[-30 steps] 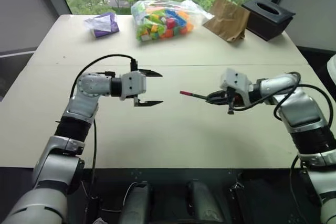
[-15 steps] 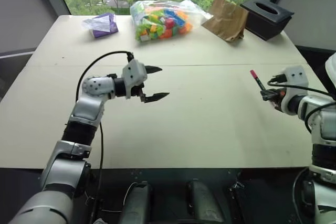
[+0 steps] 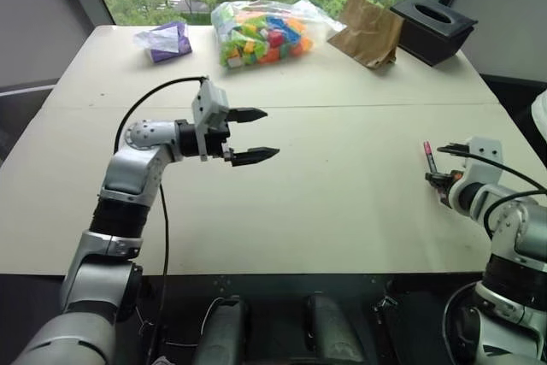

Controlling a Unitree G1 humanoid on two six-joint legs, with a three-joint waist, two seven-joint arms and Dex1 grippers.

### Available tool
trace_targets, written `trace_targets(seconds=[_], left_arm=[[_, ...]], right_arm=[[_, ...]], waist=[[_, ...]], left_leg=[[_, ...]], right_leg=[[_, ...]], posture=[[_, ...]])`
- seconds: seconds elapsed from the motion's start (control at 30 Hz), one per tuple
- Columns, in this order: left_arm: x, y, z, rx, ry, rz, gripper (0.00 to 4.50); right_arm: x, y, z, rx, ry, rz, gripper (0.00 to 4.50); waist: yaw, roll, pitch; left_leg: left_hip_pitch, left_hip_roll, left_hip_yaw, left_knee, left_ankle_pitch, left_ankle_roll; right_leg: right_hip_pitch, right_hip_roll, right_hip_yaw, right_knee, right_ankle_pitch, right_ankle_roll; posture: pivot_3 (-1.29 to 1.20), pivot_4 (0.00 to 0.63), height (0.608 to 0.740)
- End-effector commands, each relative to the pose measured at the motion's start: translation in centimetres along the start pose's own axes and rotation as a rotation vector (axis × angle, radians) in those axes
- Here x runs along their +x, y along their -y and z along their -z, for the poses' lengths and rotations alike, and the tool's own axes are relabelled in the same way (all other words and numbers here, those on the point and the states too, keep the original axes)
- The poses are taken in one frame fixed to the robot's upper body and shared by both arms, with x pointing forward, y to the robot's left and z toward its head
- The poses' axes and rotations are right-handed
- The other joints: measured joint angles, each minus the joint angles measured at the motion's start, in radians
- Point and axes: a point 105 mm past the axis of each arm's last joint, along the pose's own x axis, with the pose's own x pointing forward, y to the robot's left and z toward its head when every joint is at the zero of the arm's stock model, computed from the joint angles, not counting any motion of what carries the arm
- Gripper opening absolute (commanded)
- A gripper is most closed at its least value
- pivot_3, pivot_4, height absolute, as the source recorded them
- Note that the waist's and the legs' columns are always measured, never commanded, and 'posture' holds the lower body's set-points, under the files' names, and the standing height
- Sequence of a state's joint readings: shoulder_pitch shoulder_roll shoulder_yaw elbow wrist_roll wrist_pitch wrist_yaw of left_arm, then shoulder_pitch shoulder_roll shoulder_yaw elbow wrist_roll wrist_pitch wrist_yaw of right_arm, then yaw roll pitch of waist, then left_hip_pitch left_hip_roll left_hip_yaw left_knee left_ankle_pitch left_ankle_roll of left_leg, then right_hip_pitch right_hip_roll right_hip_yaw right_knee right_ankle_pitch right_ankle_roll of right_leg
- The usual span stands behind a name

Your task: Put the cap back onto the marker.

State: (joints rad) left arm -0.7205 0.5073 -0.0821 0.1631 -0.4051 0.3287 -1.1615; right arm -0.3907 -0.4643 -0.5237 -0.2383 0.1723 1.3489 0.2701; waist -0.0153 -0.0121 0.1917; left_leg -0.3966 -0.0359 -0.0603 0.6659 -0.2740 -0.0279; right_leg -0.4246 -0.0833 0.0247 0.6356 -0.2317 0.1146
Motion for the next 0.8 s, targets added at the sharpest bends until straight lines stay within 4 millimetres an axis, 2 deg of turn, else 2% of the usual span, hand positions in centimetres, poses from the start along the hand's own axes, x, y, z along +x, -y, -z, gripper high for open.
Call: trace_targets(seconds=[0.03,0.1,0.17,0.23,0.4,0.53,0.63,0.73,0.8], left_arm=[[-0.2,0.4,-1.9,0.041,0.025,0.037,4.47],[-0.2,0.6,-1.8,0.036,0.018,0.048,4.47],[-0.1,0.7,-1.8,0.033,0.015,0.055,4.50],[-0.1,0.8,-1.8,0.030,0.017,0.060,4.50],[0.1,1.0,-1.8,0.027,0.013,0.078,4.50],[0.3,1.3,-1.9,0.023,0.010,0.109,4.50],[0.5,1.5,-1.8,0.022,0.007,0.132,4.50],[0.6,1.5,-1.7,0.011,0.008,0.152,4.50],[0.8,1.5,-1.7,0.006,0.011,0.160,4.50]], right_arm=[[-0.4,0.6,-0.4,0.010,0.026,0.014,0.00],[-0.3,0.5,-0.2,0.014,0.022,0.009,0.00],[-0.3,0.5,-0.2,0.013,0.021,0.008,1.02],[-0.3,0.5,-0.2,0.010,0.021,0.007,1.86],[-0.6,0.6,-0.6,-0.022,0.032,0.003,4.40],[-2.0,0.4,-2.2,-0.147,0.078,-0.017,4.46],[-3.9,0.4,-4.0,-0.239,0.120,-0.035,4.46],[-6.8,0.6,-5.5,-0.409,0.154,-0.057,4.46],[-8.6,0.3,-5.7,-0.557,0.144,-0.085,4.46]], waist=[[0.000,0.000,0.000],[0.000,0.000,0.000],[0.000,0.000,0.000],[0.000,0.000,0.000],[0.000,0.000,0.000],[0.001,0.000,0.000],[0.001,0.000,0.000],[0.002,0.000,0.000],[0.005,0.000,0.000]], left_leg=[[0.000,0.000,0.000,0.000,0.000,0.000],[0.000,0.000,0.000,0.000,0.000,0.000],[0.000,0.000,0.000,0.000,0.000,0.000],[0.000,0.000,0.000,0.000,0.000,0.000],[0.000,0.000,0.000,0.000,0.000,0.000],[0.000,0.000,0.000,0.000,0.000,0.000],[0.000,0.000,0.000,0.000,0.000,0.000],[0.000,0.000,0.000,0.000,0.000,0.000],[-0.001,0.000,0.000,0.000,0.000,0.000]], right_leg=[[0.000,0.000,0.000,0.000,0.000,0.000],[0.000,0.000,0.000,0.000,0.000,0.000],[0.000,0.000,0.000,0.000,0.000,0.000],[0.000,0.000,0.000,0.000,0.000,0.000],[0.000,0.000,0.000,0.000,0.000,0.000],[0.000,0.000,0.000,0.000,0.000,0.000],[0.000,0.000,0.000,0.000,0.000,0.000],[0.000,0.000,0.000,-0.001,0.000,0.000],[0.001,0.000,-0.001,-0.002,0.000,0.000]], posture=[[0.00,0.150,0.740],[0.00,0.150,0.740],[0.00,0.150,0.740],[0.00,0.150,0.740],[0.00,0.150,0.740],[0.00,0.150,0.740],[0.00,0.150,0.740],[0.00,0.150,0.740],[0.00,0.150,0.740]])
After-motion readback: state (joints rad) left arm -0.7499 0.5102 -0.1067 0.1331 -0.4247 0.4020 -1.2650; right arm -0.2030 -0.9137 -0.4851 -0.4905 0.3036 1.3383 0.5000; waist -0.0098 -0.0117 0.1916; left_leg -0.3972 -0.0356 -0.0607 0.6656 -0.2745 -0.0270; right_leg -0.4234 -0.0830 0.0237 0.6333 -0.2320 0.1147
